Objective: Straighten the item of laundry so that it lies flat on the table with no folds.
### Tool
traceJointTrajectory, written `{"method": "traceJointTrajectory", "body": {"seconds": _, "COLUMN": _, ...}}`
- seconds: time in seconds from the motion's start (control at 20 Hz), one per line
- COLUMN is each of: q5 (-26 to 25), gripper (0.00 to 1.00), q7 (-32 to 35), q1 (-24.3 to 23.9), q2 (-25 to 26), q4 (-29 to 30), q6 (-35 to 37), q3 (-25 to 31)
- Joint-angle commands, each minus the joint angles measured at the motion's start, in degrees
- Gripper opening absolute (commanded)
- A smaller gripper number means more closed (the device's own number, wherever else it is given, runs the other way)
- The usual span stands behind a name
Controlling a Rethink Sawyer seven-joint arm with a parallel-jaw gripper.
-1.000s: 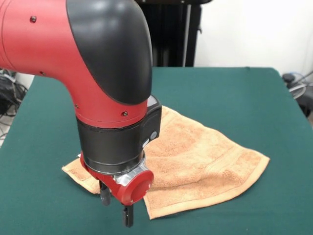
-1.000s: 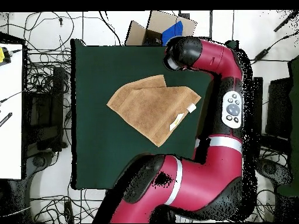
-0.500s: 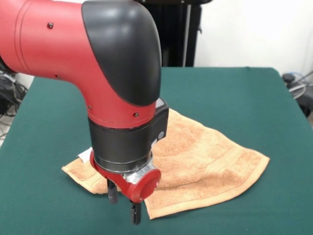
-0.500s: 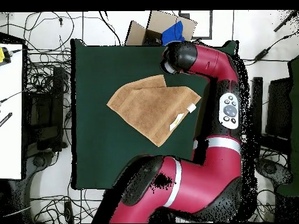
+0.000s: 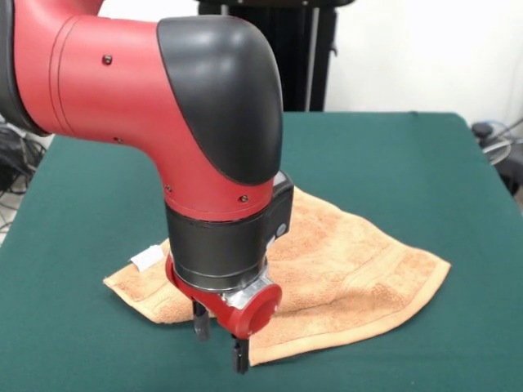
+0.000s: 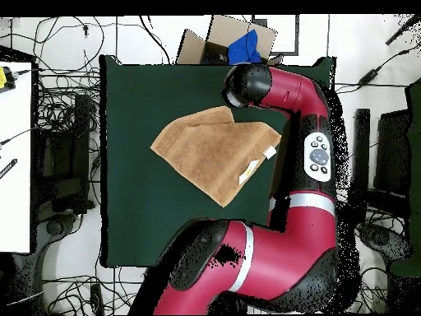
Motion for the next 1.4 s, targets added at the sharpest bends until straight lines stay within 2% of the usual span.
{"method": "traceJointTrajectory", "body": {"seconds": 0.05, "q5": -0.2, "gripper": 1.00, "q7": -5.9, "q1": 1.2, "q2": -0.3, "q4": 10.9, "q6": -4.1, "q3": 6.3}}
{"method": "traceJointTrajectory", "body": {"seconds": 0.4, "q5": 0.6, "gripper": 1.00, "q7": -4.5, "q1": 1.5, "q2": -0.9, "q4": 12.2, "q6": -5.1, "q3": 7.5}}
{"method": "traceJointTrajectory", "body": {"seconds": 0.7, "q5": 0.3, "gripper": 1.00, "q7": -2.0, "q1": 3.2, "q2": -0.4, "q4": 11.0, "q6": -5.2, "q3": 6.9}}
{"method": "traceJointTrajectory", "body": {"seconds": 1.4, "q5": -0.5, "gripper": 1.00, "q7": -4.7, "q1": 2.8, "q2": 0.3, "q4": 10.4, "q6": -5.8, "q3": 7.0}}
